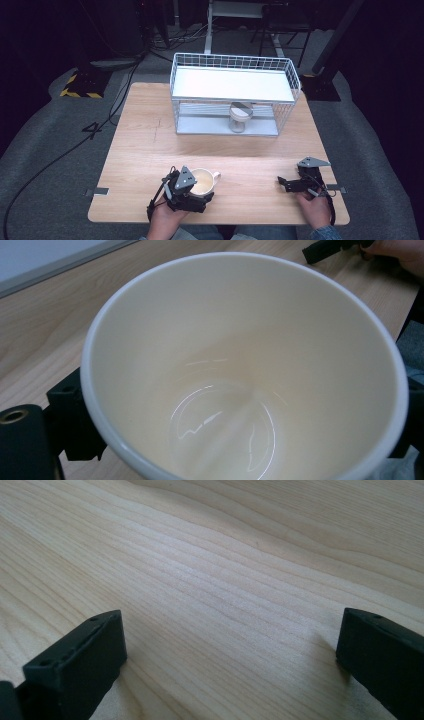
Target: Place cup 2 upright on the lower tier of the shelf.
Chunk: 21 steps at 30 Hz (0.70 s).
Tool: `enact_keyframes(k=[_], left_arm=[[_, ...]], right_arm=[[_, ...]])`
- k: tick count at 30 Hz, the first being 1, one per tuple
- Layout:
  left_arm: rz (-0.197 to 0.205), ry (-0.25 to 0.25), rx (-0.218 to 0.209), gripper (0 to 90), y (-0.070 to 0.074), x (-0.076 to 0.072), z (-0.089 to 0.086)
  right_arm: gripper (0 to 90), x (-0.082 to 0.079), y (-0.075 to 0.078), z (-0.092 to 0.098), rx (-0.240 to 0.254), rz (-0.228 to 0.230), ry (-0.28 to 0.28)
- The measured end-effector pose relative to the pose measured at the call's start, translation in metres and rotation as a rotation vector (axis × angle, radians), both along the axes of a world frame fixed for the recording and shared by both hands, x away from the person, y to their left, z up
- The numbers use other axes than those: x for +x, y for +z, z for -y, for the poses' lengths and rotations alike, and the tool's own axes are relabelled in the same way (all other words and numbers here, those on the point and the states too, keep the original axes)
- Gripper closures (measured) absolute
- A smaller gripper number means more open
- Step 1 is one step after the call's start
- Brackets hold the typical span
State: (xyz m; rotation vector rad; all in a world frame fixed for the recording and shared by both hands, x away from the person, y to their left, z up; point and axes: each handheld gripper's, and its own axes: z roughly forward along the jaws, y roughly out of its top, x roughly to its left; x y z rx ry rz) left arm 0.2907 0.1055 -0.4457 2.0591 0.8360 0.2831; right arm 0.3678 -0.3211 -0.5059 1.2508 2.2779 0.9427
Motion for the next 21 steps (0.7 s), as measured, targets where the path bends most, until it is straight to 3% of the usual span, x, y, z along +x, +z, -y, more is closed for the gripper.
enact_keyframes(k=[21], left_arm=[[0.043,0.004,-0.047,9.3,0.049,0.022,-0.006]], right_arm=[[0.0,0.000,0.000,0.000,0.000,0.000,-0.009]])
